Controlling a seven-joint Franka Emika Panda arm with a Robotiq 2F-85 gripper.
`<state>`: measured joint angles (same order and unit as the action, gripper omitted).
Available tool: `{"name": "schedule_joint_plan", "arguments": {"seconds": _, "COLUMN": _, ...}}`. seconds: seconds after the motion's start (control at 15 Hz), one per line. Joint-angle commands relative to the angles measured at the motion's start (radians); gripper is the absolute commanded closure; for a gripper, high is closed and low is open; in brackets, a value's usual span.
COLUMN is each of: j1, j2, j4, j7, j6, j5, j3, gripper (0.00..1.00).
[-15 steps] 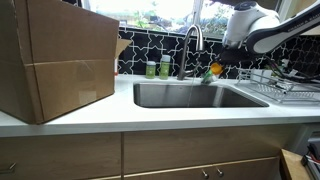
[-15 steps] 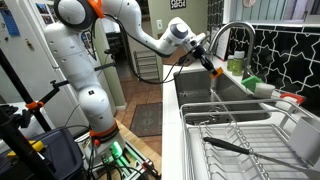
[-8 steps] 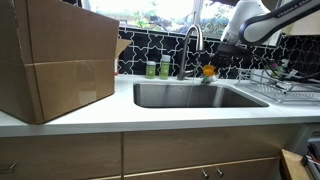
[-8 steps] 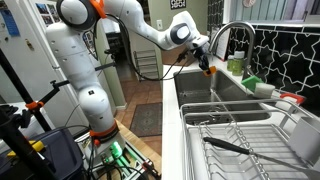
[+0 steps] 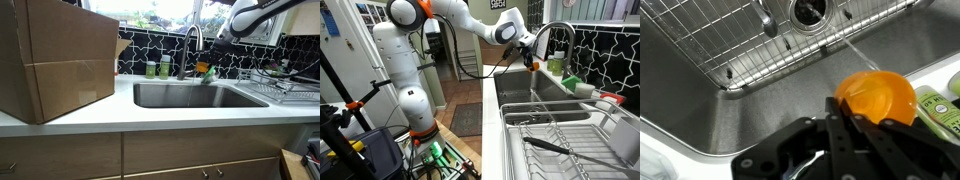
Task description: Pick up the orange bowl, fetch some water in the orange bowl and pour it out into the sink three times then put the orange bowl back on the kitchen counter
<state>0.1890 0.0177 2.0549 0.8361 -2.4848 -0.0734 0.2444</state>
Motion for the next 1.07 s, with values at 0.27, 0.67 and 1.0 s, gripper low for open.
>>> {"name": "schedule_joint_plan", "arguments": {"seconds": 0.27, "j1": 0.018, "j2": 0.051, "j4": -0.058, "j7": -0.103, "j6": 0.014, "j5": 0.132, "j3": -0.003, "gripper": 0.99}}
{"name": "schedule_joint_plan", "arguments": {"seconds": 0.67, "j1": 0.021, "j2": 0.027, "j4": -0.037, "j7": -0.08, "j6": 0.059, "j5": 0.048, "j3": 0.01, "gripper": 0.99}}
{"name": "schedule_joint_plan", "arguments": {"seconds": 1.0, "j1": 0.035, "j2": -0.012, "j4": 0.0, "j7": 0.061, "j6": 0.053, "j5": -0.329, "j3": 0.05, "gripper": 0.99}}
